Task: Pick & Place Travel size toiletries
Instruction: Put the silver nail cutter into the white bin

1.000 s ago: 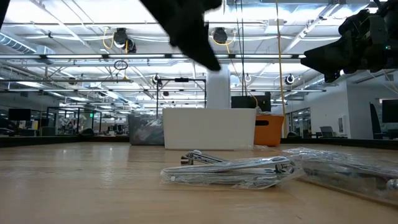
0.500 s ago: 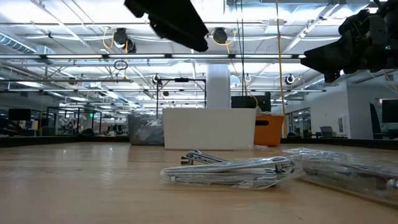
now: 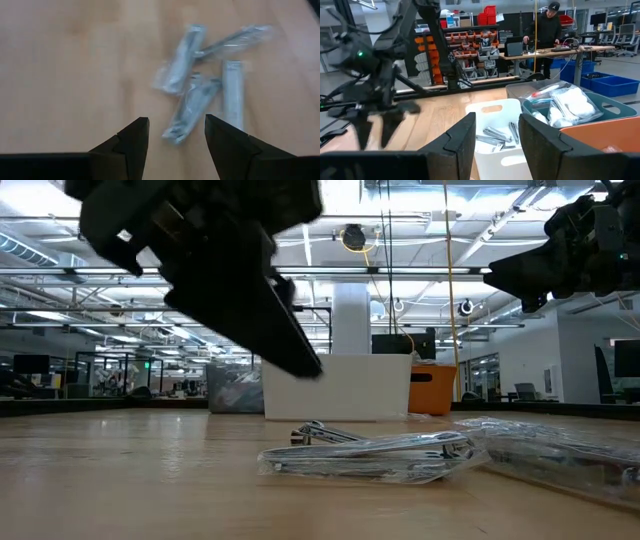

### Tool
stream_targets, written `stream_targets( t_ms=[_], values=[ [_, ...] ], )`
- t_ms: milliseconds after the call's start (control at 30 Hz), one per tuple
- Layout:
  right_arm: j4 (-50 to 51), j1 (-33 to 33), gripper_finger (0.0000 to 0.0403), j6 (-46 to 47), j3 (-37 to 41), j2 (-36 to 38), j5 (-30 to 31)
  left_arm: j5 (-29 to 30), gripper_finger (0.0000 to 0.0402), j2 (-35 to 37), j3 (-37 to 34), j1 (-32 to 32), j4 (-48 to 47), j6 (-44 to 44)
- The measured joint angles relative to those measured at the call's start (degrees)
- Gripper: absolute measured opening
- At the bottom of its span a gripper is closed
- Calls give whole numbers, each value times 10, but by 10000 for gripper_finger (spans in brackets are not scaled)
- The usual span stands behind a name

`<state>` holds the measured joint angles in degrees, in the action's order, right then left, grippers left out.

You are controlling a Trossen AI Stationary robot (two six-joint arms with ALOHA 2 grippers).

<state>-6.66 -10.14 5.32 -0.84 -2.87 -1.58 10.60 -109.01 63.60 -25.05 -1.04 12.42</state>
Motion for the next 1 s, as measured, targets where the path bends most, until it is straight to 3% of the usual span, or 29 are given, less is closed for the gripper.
stream_targets(
  t_ms=[167, 567, 1000],
  values=[
    [-3, 0, 141, 0, 0, -2, 0, -44, 186, -52, 49, 6, -18, -43],
    [-2, 0, 141, 0, 0, -7, 0, -88, 186, -98, 61, 31, -27, -49],
    [-4, 0, 141, 0, 0, -7, 0, -89, 186, -102, 61, 33, -30, -59]
  ],
)
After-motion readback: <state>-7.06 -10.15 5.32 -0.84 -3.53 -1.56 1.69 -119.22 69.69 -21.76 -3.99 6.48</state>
